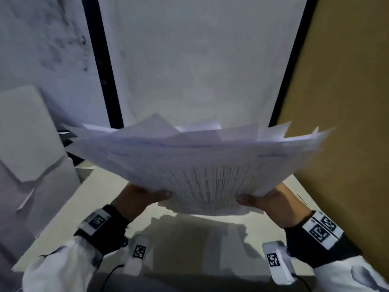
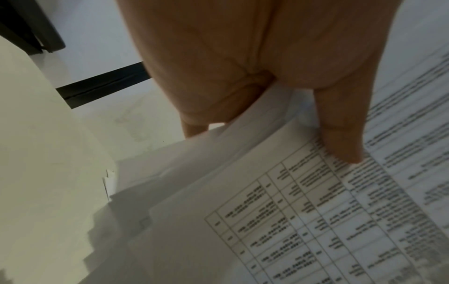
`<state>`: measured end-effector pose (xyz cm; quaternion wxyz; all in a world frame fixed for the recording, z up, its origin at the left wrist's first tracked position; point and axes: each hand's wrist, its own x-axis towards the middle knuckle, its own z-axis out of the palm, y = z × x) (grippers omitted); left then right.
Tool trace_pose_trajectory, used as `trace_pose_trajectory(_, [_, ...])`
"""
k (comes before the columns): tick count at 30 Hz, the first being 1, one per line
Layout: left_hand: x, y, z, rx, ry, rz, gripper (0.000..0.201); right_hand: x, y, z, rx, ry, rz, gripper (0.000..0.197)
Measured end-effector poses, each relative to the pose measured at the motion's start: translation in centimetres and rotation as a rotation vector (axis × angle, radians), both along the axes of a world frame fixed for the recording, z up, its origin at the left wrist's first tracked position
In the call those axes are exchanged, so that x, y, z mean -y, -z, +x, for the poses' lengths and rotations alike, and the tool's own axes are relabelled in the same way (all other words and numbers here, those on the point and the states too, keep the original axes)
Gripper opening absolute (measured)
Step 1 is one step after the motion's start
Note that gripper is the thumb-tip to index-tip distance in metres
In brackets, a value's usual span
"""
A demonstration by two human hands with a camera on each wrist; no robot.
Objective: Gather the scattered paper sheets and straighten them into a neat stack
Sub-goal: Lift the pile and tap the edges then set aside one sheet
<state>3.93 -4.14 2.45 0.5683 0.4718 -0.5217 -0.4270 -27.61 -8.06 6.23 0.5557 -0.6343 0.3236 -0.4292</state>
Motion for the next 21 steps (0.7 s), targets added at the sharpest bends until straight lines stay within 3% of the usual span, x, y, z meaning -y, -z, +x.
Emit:
trace_pose_trajectory(2, [-0.1,0.5,-0.1,-0.030,-0.033,-0.049,0.033,0.1,0.9,0.4,-0.018,0.019,-0.009,0.047])
trace_pose_trajectory(5, [0.5,1.1,-0.3,-0.068,-0.180,-0.092,0.034,0.8,1.9,1.0,-0.209,0.183,-0.140,0.035])
trace_pose_trajectory(9, [1.6,-0.2,-0.7,0.111,-0.271,-0.173,0.026,1.7,1.9,2.1,0.061,0.286,-0.111,0.037])
trace_pose_trajectory(11, [2.3,-1.3,-0.6,0.161,-0.282,-0.205,0.026,2.1,1.3,2.5,0.071,0.265,-0.124,0.033])
trace_pose_trajectory(17, [2.5,-1.6,0.5,0.050,-0.191,-0.143,0.042,3.8,0.7,1.6,0.245,0.233,-0.055,0.046])
trace_pose_trajectory(21, [1.9,-0.5,-0.9,0.058,-0.215,-0.057,0.022,3.5,1.1,2.6,0.197,0.287,-0.080,0.032])
